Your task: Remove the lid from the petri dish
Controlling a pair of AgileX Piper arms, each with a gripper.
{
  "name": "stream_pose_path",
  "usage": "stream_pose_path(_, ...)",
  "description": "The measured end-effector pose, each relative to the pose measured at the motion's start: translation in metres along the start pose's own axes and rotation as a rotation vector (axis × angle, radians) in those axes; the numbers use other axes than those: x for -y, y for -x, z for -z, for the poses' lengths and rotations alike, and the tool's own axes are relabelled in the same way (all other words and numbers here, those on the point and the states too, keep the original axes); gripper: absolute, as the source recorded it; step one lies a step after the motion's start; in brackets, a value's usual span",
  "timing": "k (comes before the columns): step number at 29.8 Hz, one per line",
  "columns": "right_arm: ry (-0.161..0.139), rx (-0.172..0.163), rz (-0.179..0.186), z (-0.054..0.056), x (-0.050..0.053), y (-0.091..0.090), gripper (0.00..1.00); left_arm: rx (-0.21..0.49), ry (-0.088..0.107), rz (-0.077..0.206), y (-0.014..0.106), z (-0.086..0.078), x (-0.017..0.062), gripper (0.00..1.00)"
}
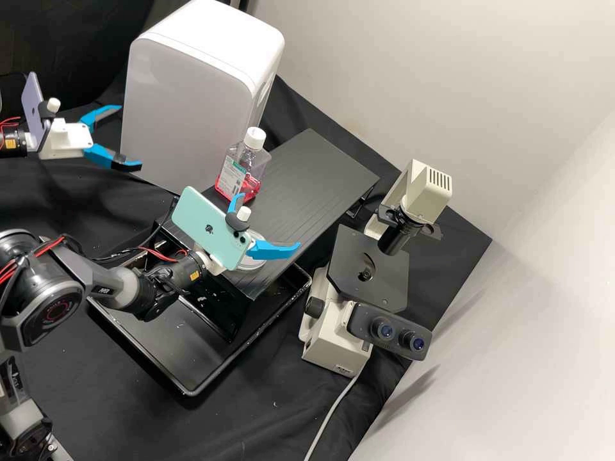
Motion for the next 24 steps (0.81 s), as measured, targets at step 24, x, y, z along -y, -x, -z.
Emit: stream_pose_path(24, 0.000, 0.000, 0.000, 0.000, 0.000, 0.000, 1.00, 0.335, -0.022, 0.159, 0.036, -0.049, 0.0243, 1.00)
